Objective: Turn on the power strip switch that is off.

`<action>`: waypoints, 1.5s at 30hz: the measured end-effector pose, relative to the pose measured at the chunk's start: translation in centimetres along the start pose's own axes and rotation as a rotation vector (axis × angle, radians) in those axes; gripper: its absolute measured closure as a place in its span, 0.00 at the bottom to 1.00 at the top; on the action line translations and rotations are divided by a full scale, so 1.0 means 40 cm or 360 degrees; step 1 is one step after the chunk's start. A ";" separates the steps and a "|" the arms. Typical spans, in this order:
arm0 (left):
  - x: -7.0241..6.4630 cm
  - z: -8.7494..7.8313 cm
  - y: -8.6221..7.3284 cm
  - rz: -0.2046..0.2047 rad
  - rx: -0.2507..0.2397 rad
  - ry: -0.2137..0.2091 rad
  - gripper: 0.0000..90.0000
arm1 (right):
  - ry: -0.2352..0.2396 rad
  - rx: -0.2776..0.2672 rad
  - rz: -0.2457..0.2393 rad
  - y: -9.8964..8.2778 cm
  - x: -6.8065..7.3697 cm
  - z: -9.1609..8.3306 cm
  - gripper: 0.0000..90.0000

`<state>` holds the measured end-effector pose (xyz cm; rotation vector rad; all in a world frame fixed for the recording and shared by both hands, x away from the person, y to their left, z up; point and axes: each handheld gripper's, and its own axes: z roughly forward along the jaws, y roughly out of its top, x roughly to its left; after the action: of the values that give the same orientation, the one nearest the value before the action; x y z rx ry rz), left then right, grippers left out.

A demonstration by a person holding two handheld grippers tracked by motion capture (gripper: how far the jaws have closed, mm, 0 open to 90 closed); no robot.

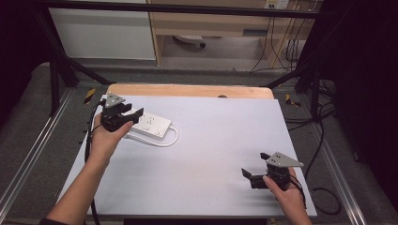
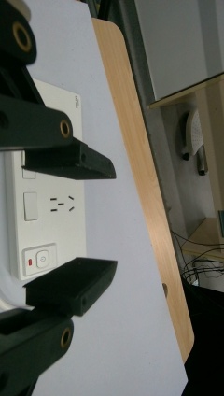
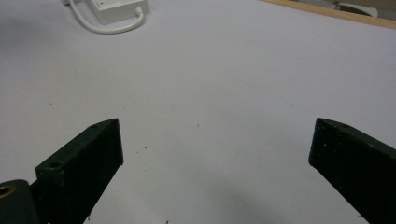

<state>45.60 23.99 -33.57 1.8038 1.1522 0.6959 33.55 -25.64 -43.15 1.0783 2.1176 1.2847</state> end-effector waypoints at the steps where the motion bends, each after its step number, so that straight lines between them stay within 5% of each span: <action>1: 0.002 0.003 -0.002 -0.0002 0.0005 0.0004 0.57 | 0.0002 0.0000 0.0000 0.000 -0.001 0.000 0.04; 17: 0.000 0.045 -0.038 0.0017 0.0048 -0.0040 0.93 | 0.0016 -0.0002 0.0013 0.000 0.001 0.001 0.04; 45: -0.004 0.134 -0.113 -0.0002 0.0191 -0.0057 1.00 | 0.0014 0.0009 0.0005 -0.001 -0.001 0.002 0.04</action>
<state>47.91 22.78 -40.10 1.9073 1.1934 0.6024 33.63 -25.64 -43.20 1.0807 2.1278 1.2879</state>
